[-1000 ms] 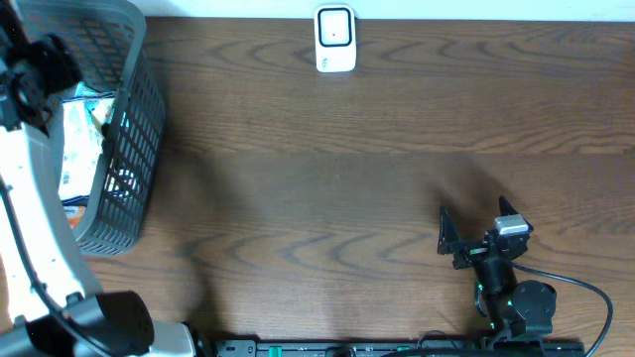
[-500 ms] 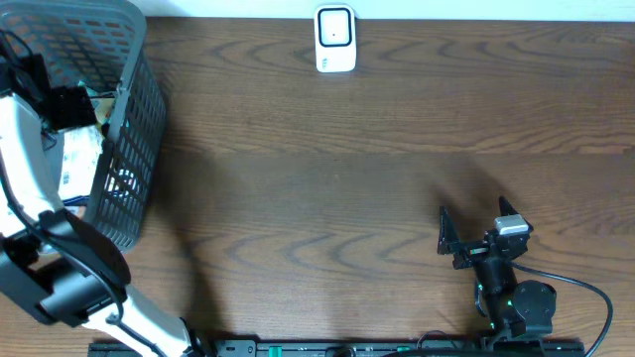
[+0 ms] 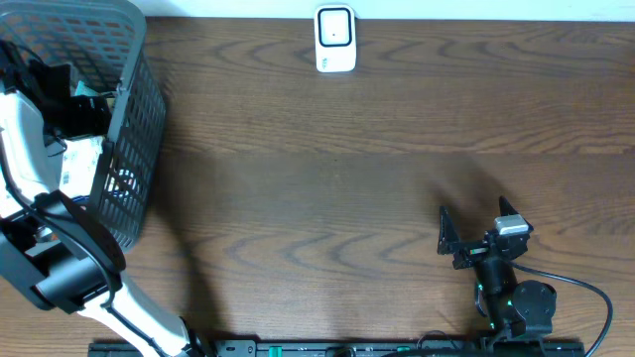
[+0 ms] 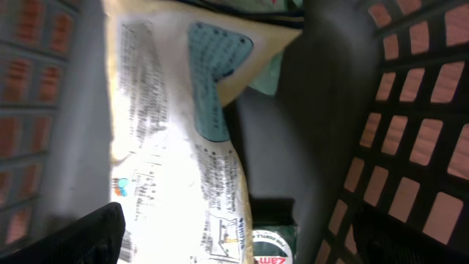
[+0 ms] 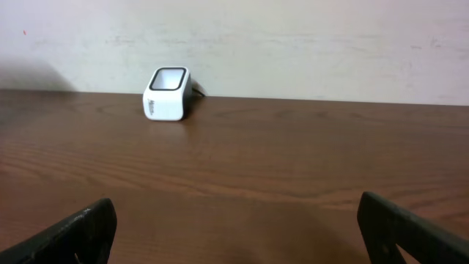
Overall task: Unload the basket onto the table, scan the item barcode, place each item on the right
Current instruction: 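Grasp the yellow-and-blue snack bag with the left gripper and lift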
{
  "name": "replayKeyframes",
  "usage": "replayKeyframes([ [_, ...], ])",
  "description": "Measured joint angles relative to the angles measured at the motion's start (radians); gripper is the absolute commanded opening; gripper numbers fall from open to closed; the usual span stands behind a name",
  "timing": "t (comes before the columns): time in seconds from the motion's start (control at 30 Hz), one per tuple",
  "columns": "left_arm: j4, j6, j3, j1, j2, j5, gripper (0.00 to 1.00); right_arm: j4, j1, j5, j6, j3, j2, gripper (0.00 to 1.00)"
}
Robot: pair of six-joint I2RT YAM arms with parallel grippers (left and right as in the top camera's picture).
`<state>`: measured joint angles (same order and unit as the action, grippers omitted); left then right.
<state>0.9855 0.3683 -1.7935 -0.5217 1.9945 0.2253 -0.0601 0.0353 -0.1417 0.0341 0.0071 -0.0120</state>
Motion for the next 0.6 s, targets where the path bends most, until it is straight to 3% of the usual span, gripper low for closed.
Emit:
replayKeyframes([
  [0.23,0.002,0.006,0.000,0.000,0.079,-0.001,0.98,0.000,0.000,0.000,0.000,0.000,0.000,0.99],
  [0.6,-0.017,0.010,0.002,0.004,0.173,-0.189,0.97,0.000,0.000,0.000,0.000,0.000,0.000,0.99],
])
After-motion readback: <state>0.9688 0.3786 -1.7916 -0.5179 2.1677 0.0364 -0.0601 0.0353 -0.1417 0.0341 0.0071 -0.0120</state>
